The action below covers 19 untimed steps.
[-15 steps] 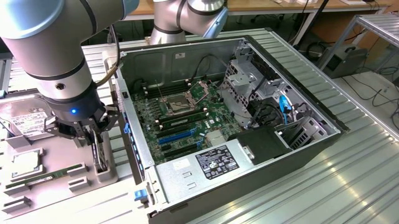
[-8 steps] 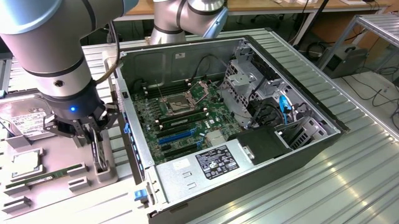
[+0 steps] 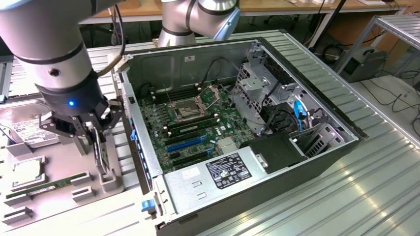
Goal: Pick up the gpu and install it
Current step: 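Pick up the gpu and move the gpu toward the slot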
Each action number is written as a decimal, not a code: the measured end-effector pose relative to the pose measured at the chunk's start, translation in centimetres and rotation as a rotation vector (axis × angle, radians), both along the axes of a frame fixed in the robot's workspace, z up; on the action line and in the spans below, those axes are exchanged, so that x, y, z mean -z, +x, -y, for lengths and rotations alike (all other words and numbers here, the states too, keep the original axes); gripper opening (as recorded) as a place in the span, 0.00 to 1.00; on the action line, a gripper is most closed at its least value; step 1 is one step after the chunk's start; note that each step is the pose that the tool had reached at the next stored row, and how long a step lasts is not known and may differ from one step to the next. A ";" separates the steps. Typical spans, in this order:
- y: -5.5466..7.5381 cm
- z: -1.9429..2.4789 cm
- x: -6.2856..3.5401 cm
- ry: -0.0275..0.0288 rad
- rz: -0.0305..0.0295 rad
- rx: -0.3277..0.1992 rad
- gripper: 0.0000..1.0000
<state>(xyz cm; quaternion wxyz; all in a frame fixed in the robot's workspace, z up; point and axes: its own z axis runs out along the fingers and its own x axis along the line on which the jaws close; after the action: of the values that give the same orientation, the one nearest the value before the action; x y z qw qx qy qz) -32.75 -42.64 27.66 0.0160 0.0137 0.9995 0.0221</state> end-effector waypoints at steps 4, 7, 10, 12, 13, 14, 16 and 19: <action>0.0 0.00 -1.86 0.0000 -0.0012 0.000 0.26; 0.0 0.00 -3.24 0.0001 -0.0017 0.000 0.26; 0.0 0.02 -4.91 0.0000 -0.0027 0.000 0.26; 0.1 0.07 -5.94 0.0000 -0.0033 -0.001 0.26; 0.2 0.10 -6.43 0.0000 -0.0036 -0.001 0.26; 0.2 0.15 -6.86 0.0000 -0.0039 -0.001 0.26; 0.4 0.28 -7.77 0.0000 -0.0050 -0.002 0.26; 0.8 0.53 -9.15 0.0001 -0.0069 -0.003 0.26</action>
<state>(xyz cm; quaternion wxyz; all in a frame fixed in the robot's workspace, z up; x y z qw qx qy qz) -31.99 -43.17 36.81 0.0125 0.0125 0.9996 0.0222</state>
